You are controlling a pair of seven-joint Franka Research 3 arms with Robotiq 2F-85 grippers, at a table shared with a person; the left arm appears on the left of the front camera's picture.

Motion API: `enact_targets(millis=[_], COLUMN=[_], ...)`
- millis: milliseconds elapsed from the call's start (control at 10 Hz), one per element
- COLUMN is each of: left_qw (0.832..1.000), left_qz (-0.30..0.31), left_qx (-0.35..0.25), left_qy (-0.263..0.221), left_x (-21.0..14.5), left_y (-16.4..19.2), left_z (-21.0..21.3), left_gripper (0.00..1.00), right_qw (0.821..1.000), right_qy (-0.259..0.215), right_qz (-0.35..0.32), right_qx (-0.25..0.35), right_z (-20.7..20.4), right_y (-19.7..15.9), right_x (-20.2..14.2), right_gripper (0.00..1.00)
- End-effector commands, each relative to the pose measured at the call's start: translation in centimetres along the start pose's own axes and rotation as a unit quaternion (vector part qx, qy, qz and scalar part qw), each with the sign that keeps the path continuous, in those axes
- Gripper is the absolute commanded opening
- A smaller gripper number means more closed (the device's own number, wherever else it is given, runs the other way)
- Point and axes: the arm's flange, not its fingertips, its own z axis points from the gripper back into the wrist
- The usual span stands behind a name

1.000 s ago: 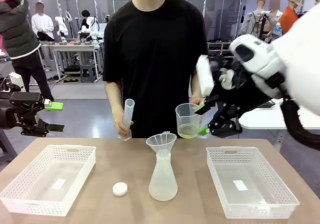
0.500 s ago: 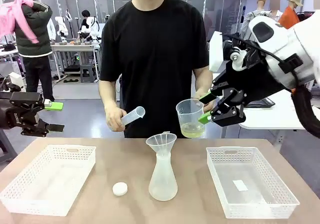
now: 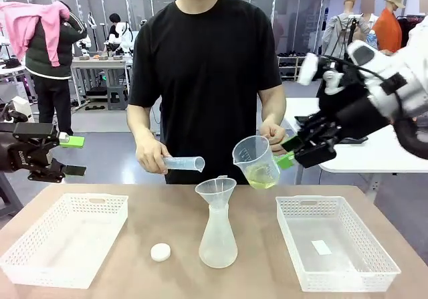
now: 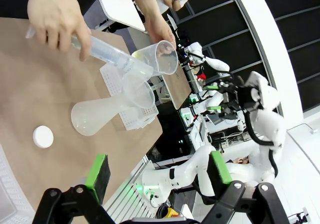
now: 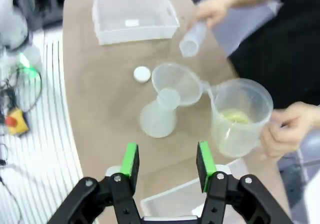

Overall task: Prepare the solutions needed for the experiment.
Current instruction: Once the solution is in the Big flask , pick up the Plastic Funnel and place it back into the right Organizing basket.

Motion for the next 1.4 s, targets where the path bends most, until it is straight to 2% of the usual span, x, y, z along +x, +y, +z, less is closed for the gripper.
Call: enact_targets(millis=[0,100,200,300,500,600,800,1000,1100,1200,1300], left_qw=[1.0,1.0,1.0,1.0,1.0,1.0,1.0,1.0,1.0,1.0,1.0], left_qz=[-0.009,-0.009,-0.009,-0.009,-0.009,-0.009,-0.009,-0.009,-0.009,-0.009,-0.009], left_qx=[-0.013,-0.013,-0.013,-0.013,-0.013,-0.013,-0.013,-0.013,-0.013,-0.013,-0.013], left_qy=[-0.007,-0.007,-0.007,-0.007,-0.007,-0.007,-0.007,-0.007,-0.007,-0.007,-0.007], left_x=[0.1,0.1,0.1,0.1,0.1,0.1,0.1,0.1,0.1,0.1,0.1], left_y=[0.0,0.0,0.0,0.0,0.0,0.0,0.0,0.0,0.0,0.0,0.0], left_z=[-0.2,-0.2,-0.2,-0.2,-0.2,-0.2,-0.2,-0.2,-0.2,-0.2,-0.2], left_gripper=[1.0,1.0,1.0,1.0,1.0,1.0,1.0,1.0,1.0,1.0,1.0], right_qw=[0.956,0.923,0.895,0.852,0.783,0.769,0.755,0.75,0.756,0.753,0.753], right_qy=[-0.088,-0.12,-0.128,-0.139,-0.119,-0.086,-0.042,-0.051,-0.057,-0.04,-0.04], right_qz=[-0.27,-0.346,-0.4,-0.469,-0.555,-0.582,-0.601,-0.594,-0.582,-0.599,-0.599], right_qx=[0.072,0.115,0.151,0.186,0.253,0.25,0.261,0.287,0.295,0.27,0.27], right_z=[1.5,1.8,2.1,2.3,1.3,0.5,-0.5,-1.0,-1.1,-1.6,-1.6], right_y=[-2.9,-3.8,-3.7,-3.6,-3.5,-3.6,-3.9,-4.0,-4.0,-4.0,-4.0], right_x=[-2.8,-4.7,-6.4,-7.7,-9.7,-10.6,-11.0,-11.6,-11.9,-12.4,-12.4], right_gripper=[0.59,0.59,0.59,0.59,0.59,0.59,0.59,0.59,0.59,0.59,0.59])
